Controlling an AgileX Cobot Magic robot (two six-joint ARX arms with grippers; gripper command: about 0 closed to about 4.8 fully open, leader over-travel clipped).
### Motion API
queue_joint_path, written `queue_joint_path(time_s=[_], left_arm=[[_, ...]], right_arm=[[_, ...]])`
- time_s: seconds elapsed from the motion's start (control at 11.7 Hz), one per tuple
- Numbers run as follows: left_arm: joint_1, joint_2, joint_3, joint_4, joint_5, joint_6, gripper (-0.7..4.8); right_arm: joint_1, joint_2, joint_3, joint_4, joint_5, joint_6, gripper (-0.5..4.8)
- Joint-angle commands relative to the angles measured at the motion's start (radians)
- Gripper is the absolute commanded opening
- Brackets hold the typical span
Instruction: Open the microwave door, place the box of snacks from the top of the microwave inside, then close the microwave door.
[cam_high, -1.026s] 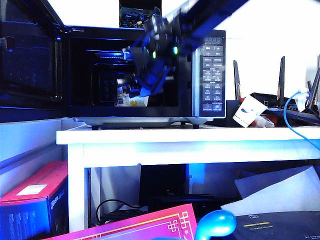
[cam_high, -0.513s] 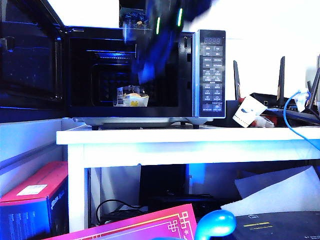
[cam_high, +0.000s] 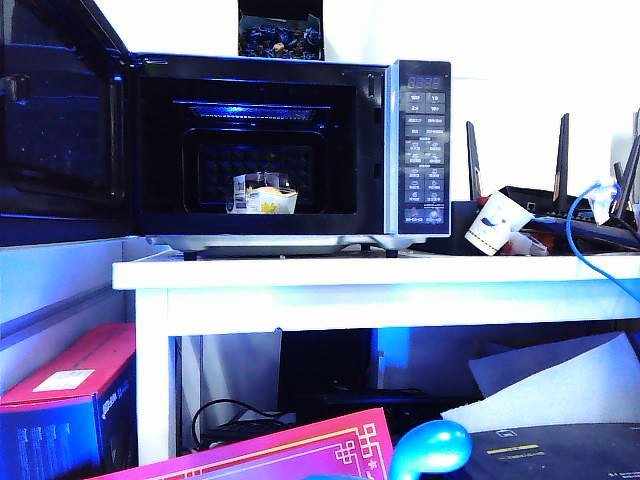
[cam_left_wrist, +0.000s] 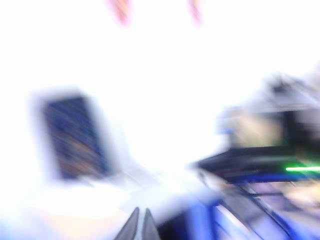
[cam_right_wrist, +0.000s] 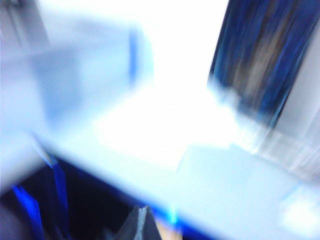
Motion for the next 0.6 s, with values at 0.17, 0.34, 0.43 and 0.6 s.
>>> queue_joint_path(time_s=[0.17, 0.34, 0.43, 0.6], left_arm=[[-0.001, -0.248, 0.004, -0.102, -0.159, -0.003, -0.05], [-0.001, -0.338, 0.004, -0.216, -0.168, -0.003, -0.05], [-0.001, -0.366, 0.004, -0.297, -0.17, -0.003, -0.05], [0.001, -0.394, 0.003, -0.43, -0.17, -0.033, -0.05]], right_arm=[[0.004, -0.315, 0.005, -0.154, 0.024, 0.05, -0.02], [0.004, -0.483, 0.005, -0.244, 0.07, 0.082, -0.01], [0.004, -0.58, 0.005, -0.315, 0.069, 0.037, -0.01], [0.003, -0.673, 0.004, -0.408, 0.07, 0.01, -0.01]])
